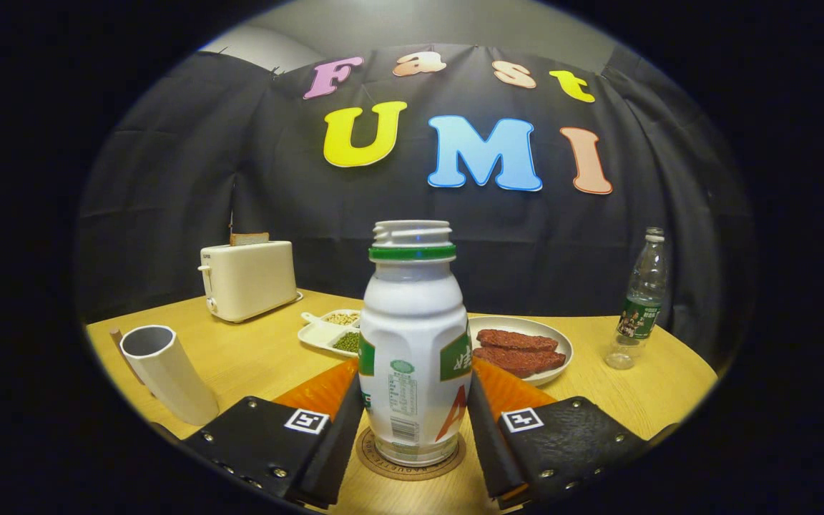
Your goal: Take the bottle from table, then pour the juice into the cup, finally place the bottle on the coaster
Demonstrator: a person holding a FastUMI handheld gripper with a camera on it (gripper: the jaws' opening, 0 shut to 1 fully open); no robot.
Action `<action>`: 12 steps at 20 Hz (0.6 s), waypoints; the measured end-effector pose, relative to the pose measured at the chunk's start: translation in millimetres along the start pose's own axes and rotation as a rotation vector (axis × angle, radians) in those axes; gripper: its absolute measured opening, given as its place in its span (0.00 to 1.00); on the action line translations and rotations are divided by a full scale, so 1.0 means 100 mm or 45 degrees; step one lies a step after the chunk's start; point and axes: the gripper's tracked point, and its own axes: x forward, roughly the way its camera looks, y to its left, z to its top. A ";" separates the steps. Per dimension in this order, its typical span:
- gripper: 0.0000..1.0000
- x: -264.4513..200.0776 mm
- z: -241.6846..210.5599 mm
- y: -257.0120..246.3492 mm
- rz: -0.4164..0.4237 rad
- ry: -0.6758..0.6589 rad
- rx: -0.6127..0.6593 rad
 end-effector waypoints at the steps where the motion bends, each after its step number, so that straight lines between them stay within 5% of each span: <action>1: 0.76 0.01 0.00 -0.01 -0.007 0.005 -0.017; 2: 0.76 0.02 -0.03 0.01 0.000 0.011 -0.034; 3: 0.94 0.01 -0.02 0.02 0.004 0.013 -0.048; 4: 1.00 0.01 -0.04 0.00 0.003 0.013 -0.049; 12: 0.99 -0.32 0.08 -0.06 -0.041 -0.050 -0.063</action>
